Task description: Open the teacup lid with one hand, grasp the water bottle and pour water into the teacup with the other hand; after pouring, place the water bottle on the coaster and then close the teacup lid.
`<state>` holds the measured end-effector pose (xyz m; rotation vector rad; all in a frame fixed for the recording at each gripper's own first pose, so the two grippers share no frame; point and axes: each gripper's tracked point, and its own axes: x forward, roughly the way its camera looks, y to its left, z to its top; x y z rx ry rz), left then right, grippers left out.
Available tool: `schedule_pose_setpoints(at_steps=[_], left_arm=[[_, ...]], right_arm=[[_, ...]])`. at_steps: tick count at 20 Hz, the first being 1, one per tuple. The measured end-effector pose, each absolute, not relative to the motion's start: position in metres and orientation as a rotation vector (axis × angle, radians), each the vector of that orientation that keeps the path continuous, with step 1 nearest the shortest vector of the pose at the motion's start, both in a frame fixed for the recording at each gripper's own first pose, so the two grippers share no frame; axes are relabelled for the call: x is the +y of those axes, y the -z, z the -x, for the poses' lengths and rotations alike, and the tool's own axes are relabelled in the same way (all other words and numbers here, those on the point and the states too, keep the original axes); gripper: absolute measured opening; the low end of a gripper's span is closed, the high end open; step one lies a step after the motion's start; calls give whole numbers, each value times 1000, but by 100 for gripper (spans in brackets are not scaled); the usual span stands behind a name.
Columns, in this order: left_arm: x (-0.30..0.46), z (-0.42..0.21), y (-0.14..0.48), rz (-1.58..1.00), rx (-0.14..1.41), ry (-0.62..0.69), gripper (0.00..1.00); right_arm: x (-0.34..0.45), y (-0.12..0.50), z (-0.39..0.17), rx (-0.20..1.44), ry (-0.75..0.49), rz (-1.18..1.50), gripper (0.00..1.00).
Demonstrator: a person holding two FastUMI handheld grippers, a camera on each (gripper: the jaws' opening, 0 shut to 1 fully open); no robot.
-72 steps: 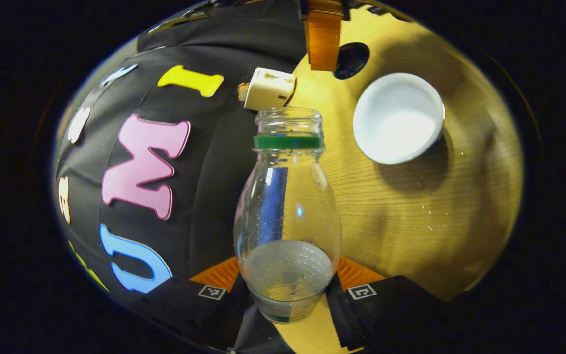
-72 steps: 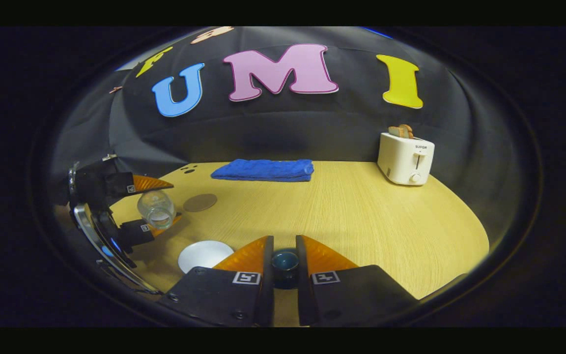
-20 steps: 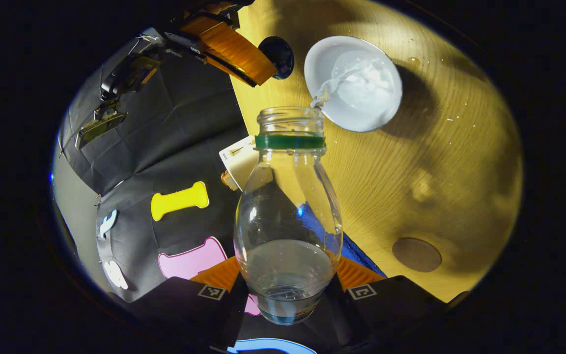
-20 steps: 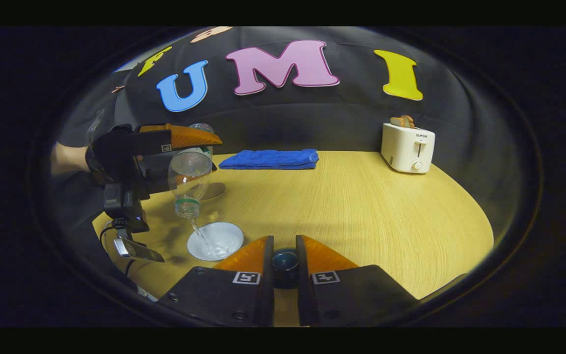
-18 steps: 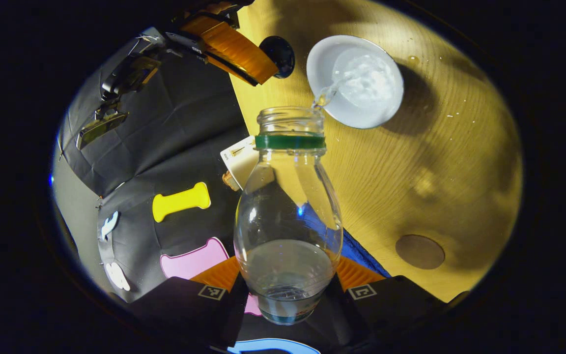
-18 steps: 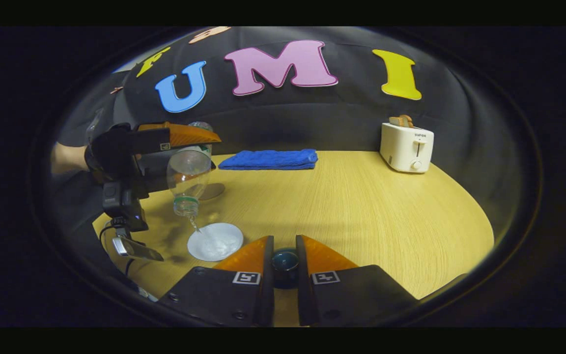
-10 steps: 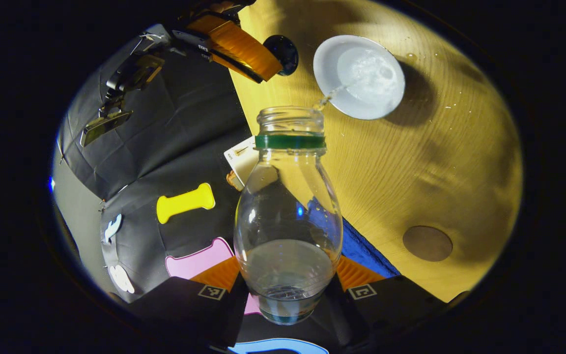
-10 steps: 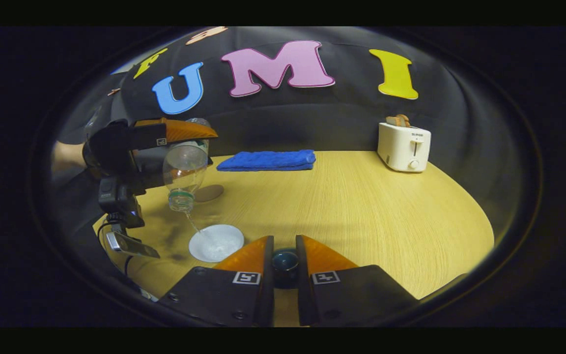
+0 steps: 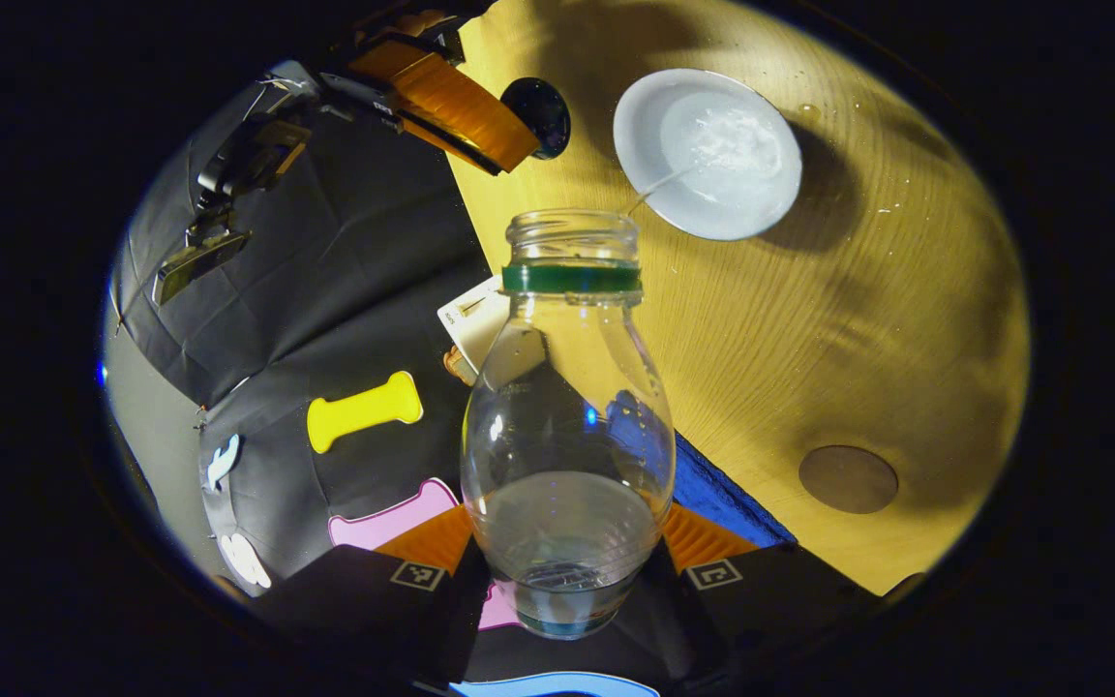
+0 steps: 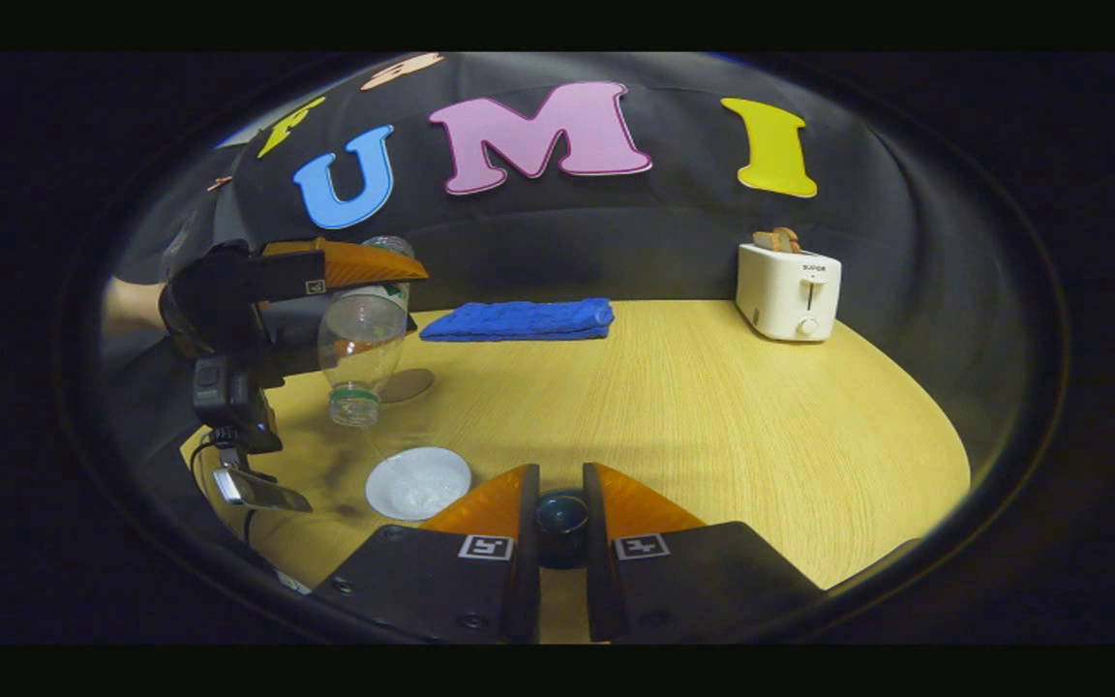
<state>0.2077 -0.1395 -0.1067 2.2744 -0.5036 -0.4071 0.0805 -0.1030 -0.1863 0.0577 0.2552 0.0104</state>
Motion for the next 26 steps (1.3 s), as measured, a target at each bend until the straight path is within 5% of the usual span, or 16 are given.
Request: schedule_pose_setpoints(at_steps=[10,26], left_arm=[[-123,-209,109,-2044,-374,412,75],[-53,-208,11,-472,-25,196,75]], right_arm=[[-105,167,-75,246,-11,-57,19],[-75,93,-91,189,-77,-14,18]])
